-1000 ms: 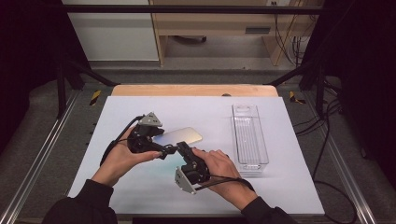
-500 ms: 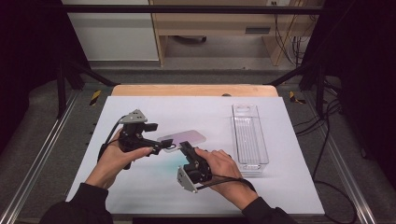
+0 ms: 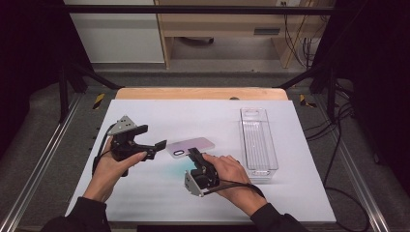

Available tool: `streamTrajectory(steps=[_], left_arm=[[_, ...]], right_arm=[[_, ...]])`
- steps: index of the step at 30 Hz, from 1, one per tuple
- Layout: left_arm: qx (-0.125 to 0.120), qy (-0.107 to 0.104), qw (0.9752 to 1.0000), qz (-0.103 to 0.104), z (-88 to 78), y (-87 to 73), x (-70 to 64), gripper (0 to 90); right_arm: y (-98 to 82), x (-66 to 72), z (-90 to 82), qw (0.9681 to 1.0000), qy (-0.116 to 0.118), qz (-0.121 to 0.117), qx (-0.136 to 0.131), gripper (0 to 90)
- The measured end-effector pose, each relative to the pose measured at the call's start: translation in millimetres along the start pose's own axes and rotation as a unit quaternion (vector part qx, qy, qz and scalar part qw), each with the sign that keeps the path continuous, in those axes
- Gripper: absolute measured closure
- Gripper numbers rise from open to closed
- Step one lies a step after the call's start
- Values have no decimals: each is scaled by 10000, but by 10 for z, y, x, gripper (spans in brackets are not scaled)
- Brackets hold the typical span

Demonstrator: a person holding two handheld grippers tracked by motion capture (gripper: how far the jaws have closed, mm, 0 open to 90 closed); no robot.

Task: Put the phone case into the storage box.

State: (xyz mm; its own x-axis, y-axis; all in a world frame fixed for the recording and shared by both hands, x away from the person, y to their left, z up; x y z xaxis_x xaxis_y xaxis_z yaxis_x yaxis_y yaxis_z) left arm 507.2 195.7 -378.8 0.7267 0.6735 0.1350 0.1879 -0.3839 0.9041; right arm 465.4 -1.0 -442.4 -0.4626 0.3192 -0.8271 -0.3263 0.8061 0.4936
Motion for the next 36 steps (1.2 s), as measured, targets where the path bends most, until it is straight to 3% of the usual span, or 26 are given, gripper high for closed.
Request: streamTrajectory(steps=[2, 6, 9, 13, 19, 25, 28, 31, 33, 36], left_arm=[[-78, 202, 9998, -6, -34, -19, 30, 59], [-296, 415, 9987, -71, -127, -55, 67, 55], [-337, 669, 9972, 54, -192, -98, 91, 52], [-348, 1196, 9919, 242, -265, -211, 126, 19], [-491, 1508, 9873, 107, -330, -464, 129, 15], [-551, 1661, 9845, 134, -351, -726, 24, 14], [-632, 1630, 9845, 141, -340, -815, -47, 14], [-598, 1657, 9840, 283, -325, -871, -91, 14], [-593, 1757, 9820, 368, -340, -895, -102, 15], [-619, 1696, 9828, 386, -356, -943, -109, 13]], right_arm=[[-5, 3, -3, 10000, 9, 2, 10, 816], [-32, 3, -4, 10000, 2, 57, 31, 816], [-57, -23, -2, 10000, 11, 35, 40, 816], [-85, -53, 5, 9999, -7, 116, 66, 816], [-118, -110, 44, 9993, 21, 353, 129, 816], [-134, -177, 70, 9985, 55, 516, 164, 816], [-133, -212, 73, 9978, 86, 626, 178, 816], [-132, -243, 68, 9961, 144, 853, 187, 816], [-125, -255, 66, 9951, 192, 949, 188, 817], [-106, -290, 61, 9950, 189, 964, 197, 816]])
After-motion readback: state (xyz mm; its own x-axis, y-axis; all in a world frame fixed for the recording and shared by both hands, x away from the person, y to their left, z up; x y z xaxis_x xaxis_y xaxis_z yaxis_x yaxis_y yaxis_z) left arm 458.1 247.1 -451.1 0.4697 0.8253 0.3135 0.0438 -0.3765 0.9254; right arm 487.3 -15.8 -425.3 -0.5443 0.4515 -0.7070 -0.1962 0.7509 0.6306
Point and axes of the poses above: each handheld gripper's, and its own axes: z roughly forward along the jaws, y roughly out of its top, x roughly to its left, the point moved 5 cm from there along z, roughly forward along the jaws, and after that the axes turned 13 degrees about z, right-handed, at the moved point
